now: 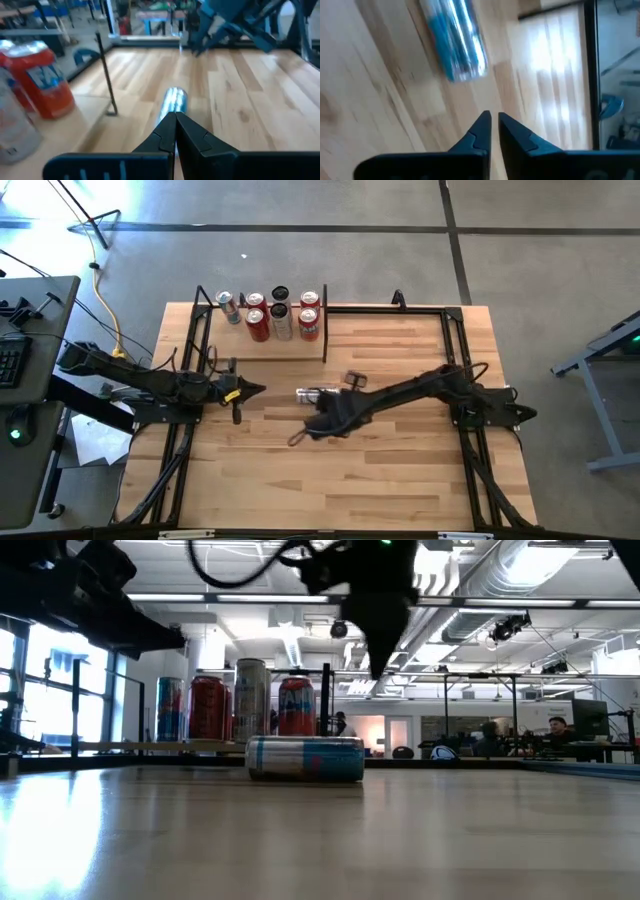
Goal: Place canned beverage on shelf
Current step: Put the blue soda can aligned with the other blue soda can on the shelf
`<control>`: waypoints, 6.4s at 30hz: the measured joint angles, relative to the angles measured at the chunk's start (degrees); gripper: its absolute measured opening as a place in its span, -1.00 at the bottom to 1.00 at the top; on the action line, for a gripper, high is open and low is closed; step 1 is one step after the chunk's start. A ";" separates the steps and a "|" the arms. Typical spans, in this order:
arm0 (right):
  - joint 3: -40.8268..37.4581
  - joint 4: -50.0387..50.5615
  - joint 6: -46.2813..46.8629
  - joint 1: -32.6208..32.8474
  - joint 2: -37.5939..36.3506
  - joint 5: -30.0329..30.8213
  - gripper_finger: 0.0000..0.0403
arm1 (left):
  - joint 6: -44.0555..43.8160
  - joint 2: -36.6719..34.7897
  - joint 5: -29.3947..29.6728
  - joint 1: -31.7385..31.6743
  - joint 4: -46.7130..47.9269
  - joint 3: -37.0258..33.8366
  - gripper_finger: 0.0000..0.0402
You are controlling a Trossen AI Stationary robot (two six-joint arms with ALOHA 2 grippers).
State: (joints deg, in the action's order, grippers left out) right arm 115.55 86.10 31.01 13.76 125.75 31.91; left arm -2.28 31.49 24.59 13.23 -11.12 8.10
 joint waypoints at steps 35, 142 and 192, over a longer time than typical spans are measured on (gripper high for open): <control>-69.23 -100.57 -12.01 -9.11 -21.55 -8.61 -1.00 | -11.18 45.97 -3.05 -8.90 -27.01 0.29 -1.00; -60.57 -119.39 -15.59 -11.27 -16.36 -4.33 -1.00 | -11.61 52.93 4.73 2.15 -37.14 5.07 -1.00; -54.12 -121.04 -16.67 -9.47 -7.32 -10.04 -1.00 | -3.76 31.49 4.58 -6.78 -35.60 -2.69 0.47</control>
State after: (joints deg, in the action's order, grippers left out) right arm 61.43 -34.94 14.35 4.29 118.43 21.87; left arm -6.05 62.98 29.17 6.45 -46.72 5.41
